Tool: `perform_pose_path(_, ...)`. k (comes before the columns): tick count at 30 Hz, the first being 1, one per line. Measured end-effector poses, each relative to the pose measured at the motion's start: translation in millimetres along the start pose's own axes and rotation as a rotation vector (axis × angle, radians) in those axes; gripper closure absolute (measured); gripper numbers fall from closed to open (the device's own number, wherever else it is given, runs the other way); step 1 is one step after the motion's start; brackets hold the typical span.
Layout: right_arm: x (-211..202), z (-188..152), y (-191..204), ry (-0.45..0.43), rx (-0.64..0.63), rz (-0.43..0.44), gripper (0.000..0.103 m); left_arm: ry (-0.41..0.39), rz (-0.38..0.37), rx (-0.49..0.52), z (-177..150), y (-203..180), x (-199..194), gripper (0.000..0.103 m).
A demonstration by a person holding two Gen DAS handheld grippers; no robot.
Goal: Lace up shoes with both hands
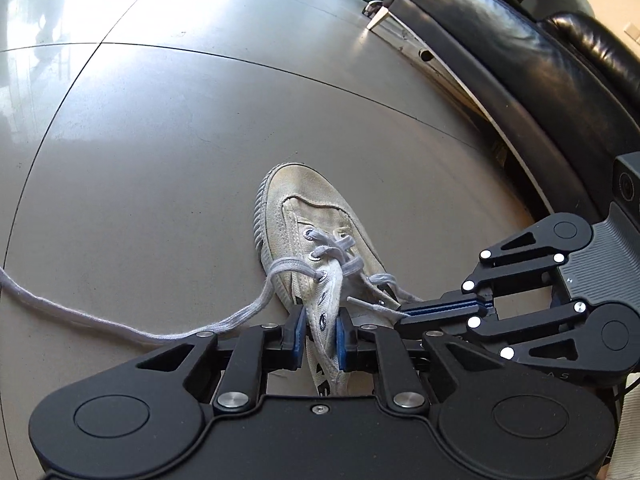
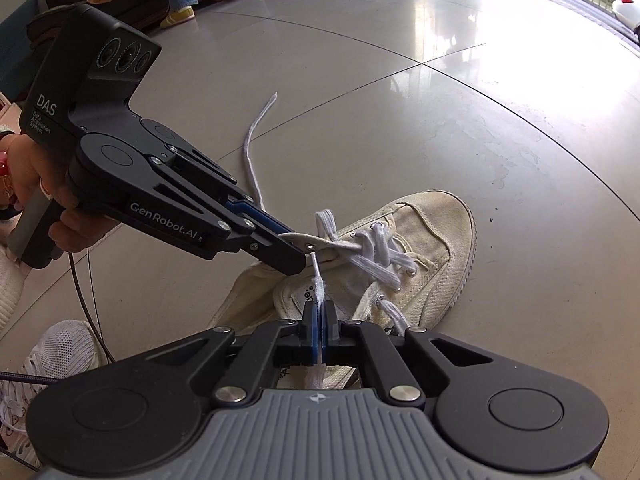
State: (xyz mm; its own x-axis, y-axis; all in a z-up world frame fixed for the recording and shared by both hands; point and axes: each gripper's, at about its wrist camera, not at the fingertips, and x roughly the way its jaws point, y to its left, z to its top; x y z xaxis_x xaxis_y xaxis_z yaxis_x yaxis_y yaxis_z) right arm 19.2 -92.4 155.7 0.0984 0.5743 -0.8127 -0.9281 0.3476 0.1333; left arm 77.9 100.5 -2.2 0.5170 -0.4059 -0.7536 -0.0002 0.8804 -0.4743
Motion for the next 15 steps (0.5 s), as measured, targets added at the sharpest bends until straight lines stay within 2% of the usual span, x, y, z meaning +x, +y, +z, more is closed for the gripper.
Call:
perform_pose_path(4,6,4,-1,0.011,0.011,-0.004,0.101,0.006,-0.019,-0.037,2,5,2,0.091)
perform_pose_path(15,16,9,1,0.023,0.005,0.01,0.101,0.006,-0.017,-0.026,3,5,5,0.092)
